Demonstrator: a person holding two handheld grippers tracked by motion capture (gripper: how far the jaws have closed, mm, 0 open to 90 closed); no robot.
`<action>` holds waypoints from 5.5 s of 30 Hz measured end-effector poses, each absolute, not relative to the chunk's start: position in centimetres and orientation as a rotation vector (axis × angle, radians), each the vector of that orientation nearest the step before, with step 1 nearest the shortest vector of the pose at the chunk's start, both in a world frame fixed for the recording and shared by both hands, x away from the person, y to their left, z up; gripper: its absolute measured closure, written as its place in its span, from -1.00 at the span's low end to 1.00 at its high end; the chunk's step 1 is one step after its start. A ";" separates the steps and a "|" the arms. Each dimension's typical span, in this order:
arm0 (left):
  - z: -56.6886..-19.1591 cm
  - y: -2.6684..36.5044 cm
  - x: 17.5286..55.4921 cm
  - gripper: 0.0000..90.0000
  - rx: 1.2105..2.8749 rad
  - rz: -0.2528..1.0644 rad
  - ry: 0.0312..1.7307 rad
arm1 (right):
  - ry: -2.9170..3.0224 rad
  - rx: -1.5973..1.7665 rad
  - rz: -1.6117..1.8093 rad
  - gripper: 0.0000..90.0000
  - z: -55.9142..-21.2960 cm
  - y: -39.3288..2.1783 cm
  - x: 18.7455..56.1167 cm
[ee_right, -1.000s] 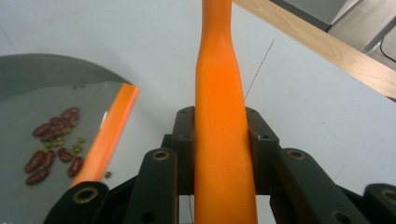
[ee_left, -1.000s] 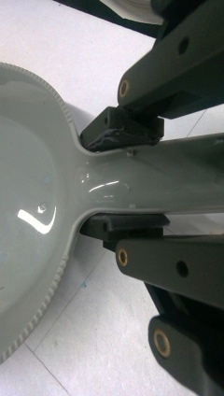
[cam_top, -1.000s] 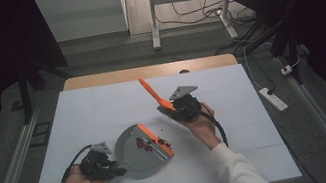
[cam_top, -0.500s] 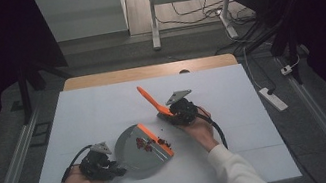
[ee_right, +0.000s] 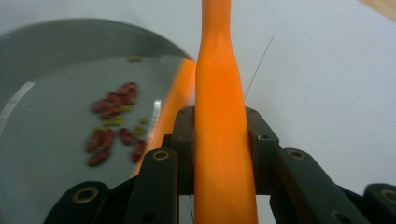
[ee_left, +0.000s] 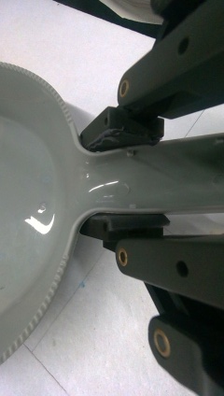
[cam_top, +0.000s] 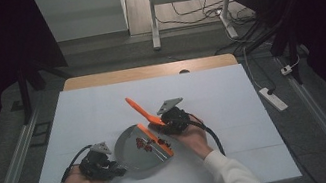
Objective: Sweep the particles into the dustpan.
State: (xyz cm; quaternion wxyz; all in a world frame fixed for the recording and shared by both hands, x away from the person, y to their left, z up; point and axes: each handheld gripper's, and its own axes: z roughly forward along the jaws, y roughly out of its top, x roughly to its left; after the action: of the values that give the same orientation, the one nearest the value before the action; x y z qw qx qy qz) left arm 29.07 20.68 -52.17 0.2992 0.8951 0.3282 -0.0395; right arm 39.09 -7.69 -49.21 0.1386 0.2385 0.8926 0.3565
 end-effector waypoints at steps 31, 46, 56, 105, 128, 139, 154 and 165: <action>-52.1 20.7 29.1 0.37 2.380 -0.108 0.871 | 2.488 0.712 1.135 0.56 -47.1 -8.9 38.4; -52.2 20.7 29.1 0.37 2.381 -0.107 0.875 | 2.417 0.827 1.018 0.56 -49.5 -9.8 41.7; -52.2 20.7 29.1 0.37 2.381 -0.107 0.875 | 2.507 0.741 0.991 0.55 -49.4 -8.0 39.7; -52.2 20.7 29.0 0.37 2.381 -0.114 0.876 | 2.492 0.877 1.175 0.56 -49.8 -9.2 38.0; -52.2 20.8 29.1 0.37 2.381 -0.118 0.878 | 2.452 0.881 1.396 0.56 -47.7 -8.9 36.6; -52.2 20.8 29.0 0.37 2.380 -0.118 0.879 | 2.374 0.951 1.261 0.56 -48.1 -11.7 38.4; -51.7 21.4 29.0 0.37 2.313 -0.071 0.897 | 2.338 0.976 1.265 0.56 -47.7 -13.6 38.9; -51.4 22.5 28.7 0.37 2.207 -0.037 0.985 | 2.337 0.894 1.287 0.56 -46.0 -15.1 37.7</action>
State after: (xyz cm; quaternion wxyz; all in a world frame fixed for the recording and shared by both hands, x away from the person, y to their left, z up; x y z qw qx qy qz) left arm 28.65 22.49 -51.44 0.3544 0.8538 0.3811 -0.0144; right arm 37.70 -15.15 -45.99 0.1629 0.3135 0.8194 0.4513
